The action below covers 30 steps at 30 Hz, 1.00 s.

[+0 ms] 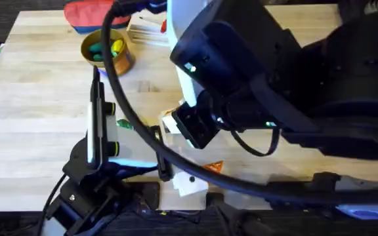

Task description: Pick up the gripper from the table and insert it into the empty holder that is missing its gripper. Then pick up a screw, insert it into the mounting hole, and use the screwdriver to tighten it. Finally, clean up the table by picking up the vegetable and placing it into the bucket.

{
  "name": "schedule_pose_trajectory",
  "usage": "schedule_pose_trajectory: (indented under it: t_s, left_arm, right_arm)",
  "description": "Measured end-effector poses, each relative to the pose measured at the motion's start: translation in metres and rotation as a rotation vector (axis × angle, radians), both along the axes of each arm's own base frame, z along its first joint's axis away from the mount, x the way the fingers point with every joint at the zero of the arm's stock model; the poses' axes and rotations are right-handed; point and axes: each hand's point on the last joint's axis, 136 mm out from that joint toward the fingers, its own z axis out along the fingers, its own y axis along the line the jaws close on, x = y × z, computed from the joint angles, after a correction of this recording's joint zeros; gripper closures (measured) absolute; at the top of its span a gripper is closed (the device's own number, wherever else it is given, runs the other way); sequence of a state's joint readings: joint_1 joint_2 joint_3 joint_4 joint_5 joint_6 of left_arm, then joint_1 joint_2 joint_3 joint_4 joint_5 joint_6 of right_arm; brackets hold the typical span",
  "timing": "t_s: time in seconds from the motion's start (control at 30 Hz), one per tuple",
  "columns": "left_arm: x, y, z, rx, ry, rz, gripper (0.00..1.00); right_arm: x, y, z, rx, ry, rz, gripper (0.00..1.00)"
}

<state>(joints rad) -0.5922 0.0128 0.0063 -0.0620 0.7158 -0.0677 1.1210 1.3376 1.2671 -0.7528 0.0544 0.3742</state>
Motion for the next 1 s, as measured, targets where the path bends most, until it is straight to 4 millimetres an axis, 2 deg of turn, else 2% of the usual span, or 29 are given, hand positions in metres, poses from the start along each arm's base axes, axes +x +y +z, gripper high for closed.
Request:
schedule_pose_trajectory:
  t_s: [1.0]
  left_arm:
    - [-0.0007, -0.0002, 0.0005, 0.001, -0.012, -0.004, 0.015]
  right_arm:
    - [-0.0002, -0.004, -0.0015, -0.016, 0.0, -0.006, 0.997]
